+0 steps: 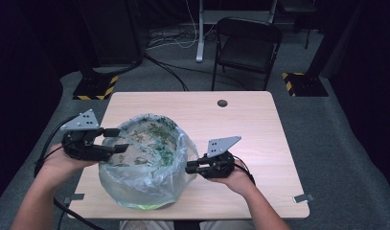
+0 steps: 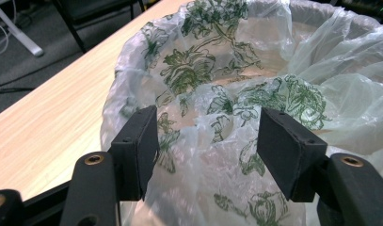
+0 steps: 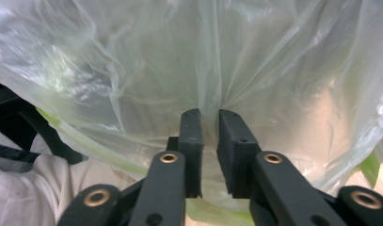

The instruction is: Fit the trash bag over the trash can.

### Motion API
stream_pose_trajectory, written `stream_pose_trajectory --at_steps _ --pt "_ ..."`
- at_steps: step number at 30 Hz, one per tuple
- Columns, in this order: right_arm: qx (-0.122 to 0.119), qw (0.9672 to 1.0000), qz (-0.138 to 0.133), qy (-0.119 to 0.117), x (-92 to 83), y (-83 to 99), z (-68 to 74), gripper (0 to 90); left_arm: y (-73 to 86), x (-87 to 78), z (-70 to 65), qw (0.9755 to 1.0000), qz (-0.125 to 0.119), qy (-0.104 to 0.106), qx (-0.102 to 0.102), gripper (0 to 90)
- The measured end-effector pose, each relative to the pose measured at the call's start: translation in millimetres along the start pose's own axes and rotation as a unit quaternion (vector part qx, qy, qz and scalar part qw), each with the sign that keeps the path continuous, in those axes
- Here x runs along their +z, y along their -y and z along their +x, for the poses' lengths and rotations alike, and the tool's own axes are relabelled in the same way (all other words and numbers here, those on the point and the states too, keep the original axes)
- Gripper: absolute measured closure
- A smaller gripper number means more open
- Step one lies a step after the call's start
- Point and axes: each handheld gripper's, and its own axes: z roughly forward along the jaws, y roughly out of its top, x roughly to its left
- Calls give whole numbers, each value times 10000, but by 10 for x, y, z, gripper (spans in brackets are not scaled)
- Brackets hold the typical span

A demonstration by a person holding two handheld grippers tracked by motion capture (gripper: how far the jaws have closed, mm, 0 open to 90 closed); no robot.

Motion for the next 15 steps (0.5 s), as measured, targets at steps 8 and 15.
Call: stream_pose_trajectory --at_steps 8,15 --pt "52 9995 263 -177 75 72 -27 805 191 -170 21 9991 -387 -123 -142 388" --pt "149 9989 381 -212 126 154 -73 686 335 -238 31 9980 -554 -177 -264 388"
